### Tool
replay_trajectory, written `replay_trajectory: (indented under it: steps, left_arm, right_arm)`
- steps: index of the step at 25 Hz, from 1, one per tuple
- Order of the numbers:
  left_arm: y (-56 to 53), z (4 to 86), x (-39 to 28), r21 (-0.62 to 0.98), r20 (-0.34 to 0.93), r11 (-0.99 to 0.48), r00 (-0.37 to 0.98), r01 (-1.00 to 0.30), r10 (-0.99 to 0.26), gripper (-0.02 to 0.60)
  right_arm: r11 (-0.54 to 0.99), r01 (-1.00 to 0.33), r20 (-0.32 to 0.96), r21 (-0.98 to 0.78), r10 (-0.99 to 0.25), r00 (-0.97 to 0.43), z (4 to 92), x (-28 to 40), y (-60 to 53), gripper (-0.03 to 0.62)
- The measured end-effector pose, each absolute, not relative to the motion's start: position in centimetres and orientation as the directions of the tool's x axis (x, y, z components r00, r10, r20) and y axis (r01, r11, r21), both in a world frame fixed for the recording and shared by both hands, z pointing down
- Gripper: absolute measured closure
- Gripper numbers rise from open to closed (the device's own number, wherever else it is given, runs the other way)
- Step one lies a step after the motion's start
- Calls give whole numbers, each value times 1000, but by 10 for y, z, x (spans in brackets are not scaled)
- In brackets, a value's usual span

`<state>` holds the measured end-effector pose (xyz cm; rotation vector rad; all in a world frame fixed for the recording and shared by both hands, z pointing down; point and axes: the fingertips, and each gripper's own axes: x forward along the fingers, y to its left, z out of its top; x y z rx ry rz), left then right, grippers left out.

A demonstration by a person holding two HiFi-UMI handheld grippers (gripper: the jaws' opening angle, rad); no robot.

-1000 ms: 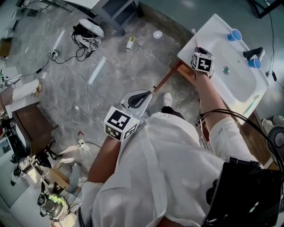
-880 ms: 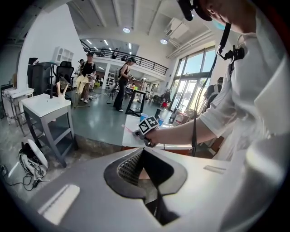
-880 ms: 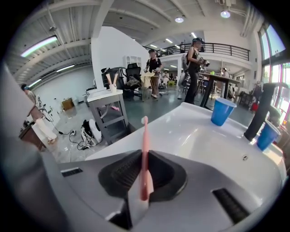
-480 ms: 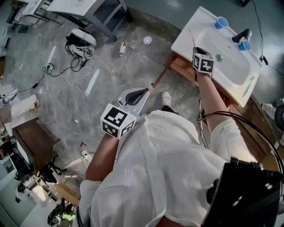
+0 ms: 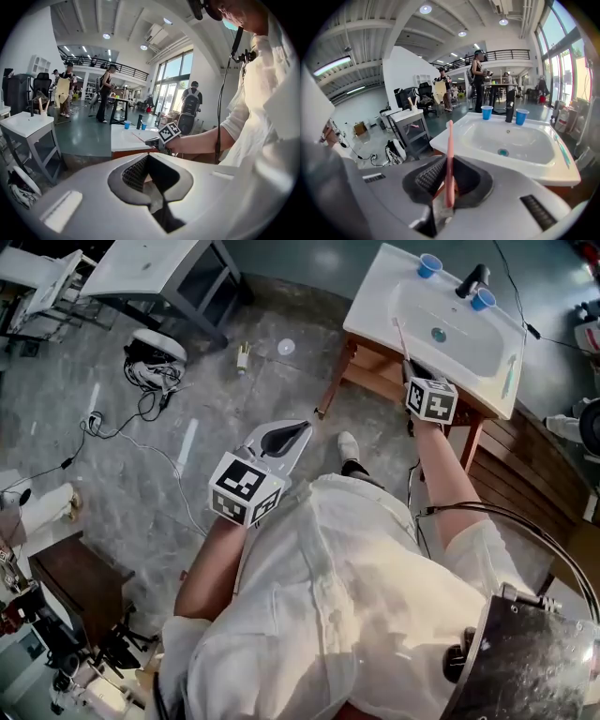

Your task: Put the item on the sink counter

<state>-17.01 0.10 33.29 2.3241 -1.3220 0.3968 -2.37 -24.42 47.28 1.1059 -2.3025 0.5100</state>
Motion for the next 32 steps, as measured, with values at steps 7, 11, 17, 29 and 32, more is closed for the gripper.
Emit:
replay_trajectory:
  steps: [7, 11, 17, 29, 32]
  left_arm:
    - [51, 346, -155, 223, 442, -558, 593, -799, -673, 575]
    - [77, 357, -133, 247, 436, -601, 641, -760, -632, 577]
    - [101, 377, -91, 288, 437, -670, 717, -684, -543, 576]
    - [64, 437, -34, 333, 486, -732, 774, -594, -407, 576]
    - [46, 459, -8, 334, 479, -762, 796, -554, -369, 576]
  right_arm:
    - [519, -846, 615, -118, -631, -473, 487, 20, -148, 551]
    - [474, -871, 642, -134, -628, -440, 509, 50, -90, 551]
    - [363, -919, 682, -156, -633, -366, 550, 97, -45, 551]
    - [197, -964, 689, -176, -675, -264, 642, 150, -114, 551]
    - [181, -966, 686, -183, -681, -257, 675, 162, -141, 551]
